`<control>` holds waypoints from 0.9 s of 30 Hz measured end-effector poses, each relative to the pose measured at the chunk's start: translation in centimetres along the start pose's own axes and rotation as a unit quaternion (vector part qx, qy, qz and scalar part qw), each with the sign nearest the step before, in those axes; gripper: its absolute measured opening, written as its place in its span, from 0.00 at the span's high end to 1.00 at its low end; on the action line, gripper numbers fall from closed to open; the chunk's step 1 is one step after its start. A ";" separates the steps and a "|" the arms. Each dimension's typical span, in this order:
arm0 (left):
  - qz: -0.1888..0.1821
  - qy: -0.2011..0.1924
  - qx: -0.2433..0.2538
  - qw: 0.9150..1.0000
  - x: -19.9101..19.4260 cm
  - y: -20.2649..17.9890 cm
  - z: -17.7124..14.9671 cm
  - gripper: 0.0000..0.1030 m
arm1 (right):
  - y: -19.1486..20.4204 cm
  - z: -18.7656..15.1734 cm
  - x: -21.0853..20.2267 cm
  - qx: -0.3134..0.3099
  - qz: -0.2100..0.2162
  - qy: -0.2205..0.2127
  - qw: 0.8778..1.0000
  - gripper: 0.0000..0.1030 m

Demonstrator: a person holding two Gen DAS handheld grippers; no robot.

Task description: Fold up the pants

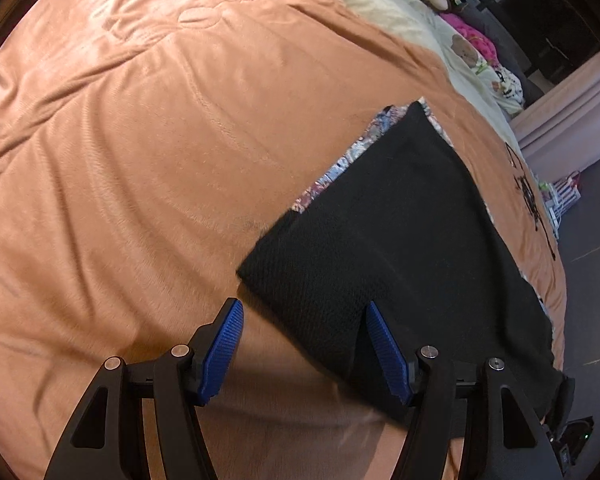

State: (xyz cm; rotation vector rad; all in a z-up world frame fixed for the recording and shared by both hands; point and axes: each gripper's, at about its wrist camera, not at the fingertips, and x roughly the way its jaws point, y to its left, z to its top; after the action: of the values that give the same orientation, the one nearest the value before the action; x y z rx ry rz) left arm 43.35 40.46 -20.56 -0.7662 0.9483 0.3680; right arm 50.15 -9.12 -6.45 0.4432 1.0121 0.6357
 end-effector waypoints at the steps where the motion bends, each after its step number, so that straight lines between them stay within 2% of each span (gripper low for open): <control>1: -0.002 -0.003 -0.002 1.000 0.3 0.1 0.2 0.36 | -0.1 -0.1 0.2 0.001 0.001 -0.002 1.000 0.22; 3: -0.002 -0.013 -0.005 1.000 0.7 0.1 0.6 0.40 | -0.5 0.3 0.5 0.005 0.004 -0.010 1.000 0.22; 5: -0.007 -0.022 -0.010 1.000 1.0 0.2 1.0 0.55 | -0.5 1.0 1.1 0.006 0.006 -0.018 1.000 0.22; 7: -0.009 -0.023 -0.014 1.000 1.1 0.2 1.2 0.65 | -0.4 1.7 1.5 0.004 0.006 -0.022 1.000 0.22; 8: -0.009 -0.027 -0.012 1.000 1.0 0.1 1.3 0.76 | -0.3 2.0 1.7 0.002 0.006 -0.023 1.000 0.22; 9: -0.007 -0.029 -0.012 0.999 0.9 0.1 1.4 0.81 | -0.3 2.1 1.9 0.001 0.004 -0.024 1.000 0.24; 10: -0.009 -0.031 -0.015 0.999 0.6 0.3 1.4 0.88 | -0.2 1.9 2.0 0.000 0.003 -0.023 1.000 0.33; 13: -0.017 -0.043 -0.021 0.999 -0.7 0.5 1.3 0.90 | 0.0 1.6 2.3 -0.002 -0.006 -0.021 1.000 0.55; 17: -0.024 -0.059 -0.021 0.998 -3.2 0.5 0.6 0.92 | 0.6 1.2 1.3 -0.015 -0.003 -0.020 1.000 0.70; 23: -0.035 -0.073 -0.019 0.997 -6.8 0.7 -1.2 0.92 | 1.5 1.4 0.4 -0.033 0.001 -0.011 0.999 0.79; 27: -0.037 -0.072 -0.026 0.996 -8.5 1.4 -2.6 0.92 | 2.2 1.5 -0.2 -0.046 0.002 -0.007 0.999 0.80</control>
State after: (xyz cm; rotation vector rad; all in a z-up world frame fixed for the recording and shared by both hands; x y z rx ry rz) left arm 36.37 39.87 -14.96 -0.8097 0.7759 0.3793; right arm 50.80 -7.67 -4.26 0.3685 0.9656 0.6795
